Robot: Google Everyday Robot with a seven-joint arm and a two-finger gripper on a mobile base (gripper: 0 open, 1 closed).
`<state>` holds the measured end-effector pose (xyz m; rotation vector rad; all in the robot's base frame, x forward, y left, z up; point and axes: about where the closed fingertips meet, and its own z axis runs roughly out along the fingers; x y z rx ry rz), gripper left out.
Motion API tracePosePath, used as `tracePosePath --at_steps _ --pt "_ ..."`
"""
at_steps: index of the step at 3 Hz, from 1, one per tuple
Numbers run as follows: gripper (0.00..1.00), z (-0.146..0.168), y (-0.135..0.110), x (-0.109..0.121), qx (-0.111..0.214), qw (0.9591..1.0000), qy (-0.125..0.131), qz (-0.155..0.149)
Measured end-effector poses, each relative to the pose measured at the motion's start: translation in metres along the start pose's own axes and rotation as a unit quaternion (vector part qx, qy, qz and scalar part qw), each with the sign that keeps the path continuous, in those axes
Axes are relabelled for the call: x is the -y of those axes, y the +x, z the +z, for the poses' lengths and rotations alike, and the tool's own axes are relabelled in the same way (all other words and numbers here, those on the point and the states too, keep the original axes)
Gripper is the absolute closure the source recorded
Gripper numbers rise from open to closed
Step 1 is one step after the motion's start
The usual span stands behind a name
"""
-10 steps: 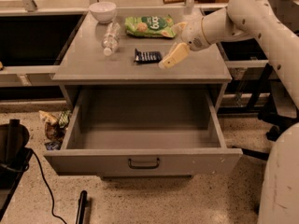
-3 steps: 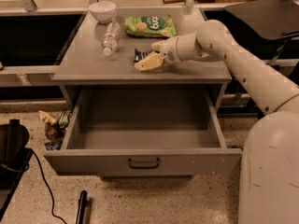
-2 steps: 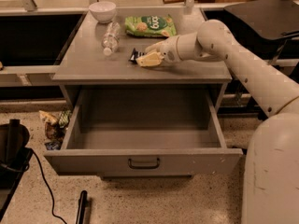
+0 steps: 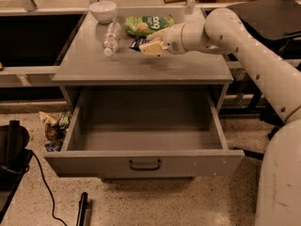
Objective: Place rxbar blueberry into top drawer
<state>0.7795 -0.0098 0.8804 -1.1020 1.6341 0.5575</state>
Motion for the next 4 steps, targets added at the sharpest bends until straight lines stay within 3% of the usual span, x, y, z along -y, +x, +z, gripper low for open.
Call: tracePosePath --at_steps 1,3,4 --pt "1.0 -0.011 -0.028 -0.01 0.031 0.9992 -0.009 -0.022" --pt "1.0 -0.012 -0.037 -0.022 0.04 0.9984 -0.026 -0.031" --pt "1.0 -0.044 -0.067 -0.05 0.043 0.9972 -0.011 -0.06"
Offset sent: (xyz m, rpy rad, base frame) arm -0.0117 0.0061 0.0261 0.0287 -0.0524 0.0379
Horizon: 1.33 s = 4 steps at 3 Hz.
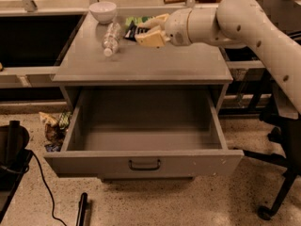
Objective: Place rxbar blueberry into top drawer
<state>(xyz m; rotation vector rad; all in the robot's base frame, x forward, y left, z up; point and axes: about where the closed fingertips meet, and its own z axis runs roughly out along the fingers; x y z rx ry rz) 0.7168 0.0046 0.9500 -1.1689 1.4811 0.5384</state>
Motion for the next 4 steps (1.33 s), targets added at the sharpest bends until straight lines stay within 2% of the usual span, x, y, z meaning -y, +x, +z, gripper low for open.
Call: tracePosePath --at_steps 1,2,3,4 --pt "1.0 -0.029 -0.016 -0.046 -0.029 0.9995 0.011 0.009" --pt "1.0 -0.029 0.027 -0.097 -0.077 0.9952 -0.006 0.06" --pt "1.0 -0.02 0.051 -0.121 -0.096 0.9924 -0.027 0.072" --pt "1.0 -0.016 0.059 -0.124 -0.102 0.9909 -0.033 0.081"
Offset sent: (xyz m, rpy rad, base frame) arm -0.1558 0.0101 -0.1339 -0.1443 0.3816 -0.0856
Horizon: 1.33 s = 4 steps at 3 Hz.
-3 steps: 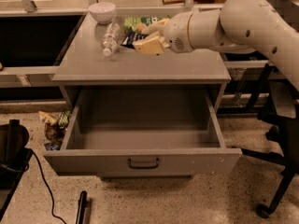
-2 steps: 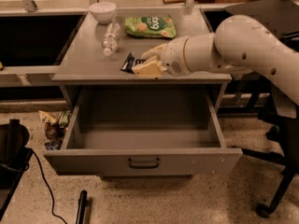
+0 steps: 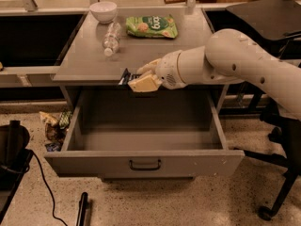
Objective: Place rxbar blueberry into top drawer
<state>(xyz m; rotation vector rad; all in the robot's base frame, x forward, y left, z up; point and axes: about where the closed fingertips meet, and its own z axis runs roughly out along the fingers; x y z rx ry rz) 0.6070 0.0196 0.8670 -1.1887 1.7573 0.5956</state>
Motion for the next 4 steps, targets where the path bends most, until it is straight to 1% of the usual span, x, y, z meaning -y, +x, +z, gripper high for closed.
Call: tracePosePath --at_steps 1,2,3,4 --pt "1.0 0.014 0.052 -0.009 -0.033 0.9983 -0.002 0.048" --pt "1.0 0.03 0.112 -0.025 -0.081 0.9926 -0.005 0.09" --pt "1.0 0.043 0.16 -0.03 -0.111 0.9855 -0.001 0.128" --pt "0.81 0.048 0.186 -0.025 -0.127 0.9803 0.011 0.151"
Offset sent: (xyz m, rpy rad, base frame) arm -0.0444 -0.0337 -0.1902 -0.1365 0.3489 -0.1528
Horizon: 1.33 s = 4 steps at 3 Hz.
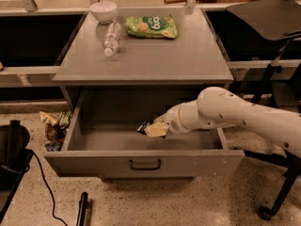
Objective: Place rxbar blueberry into top drawer
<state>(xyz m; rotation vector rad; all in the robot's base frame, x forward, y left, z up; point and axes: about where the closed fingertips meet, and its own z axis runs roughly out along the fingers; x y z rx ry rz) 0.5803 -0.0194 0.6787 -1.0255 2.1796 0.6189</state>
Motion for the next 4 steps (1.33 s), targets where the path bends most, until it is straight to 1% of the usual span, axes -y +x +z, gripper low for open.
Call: tracePosePath --at_steps 2,3,4 --pt "0.34 0.005 0.027 0.033 -0.015 0.9992 0.024 0.028" --pt "0.11 0.002 0.037 0.047 -0.011 0.9986 0.031 0.041" --pt "0.0 -0.016 0.028 0.056 0.046 0.9969 0.036 0.052"
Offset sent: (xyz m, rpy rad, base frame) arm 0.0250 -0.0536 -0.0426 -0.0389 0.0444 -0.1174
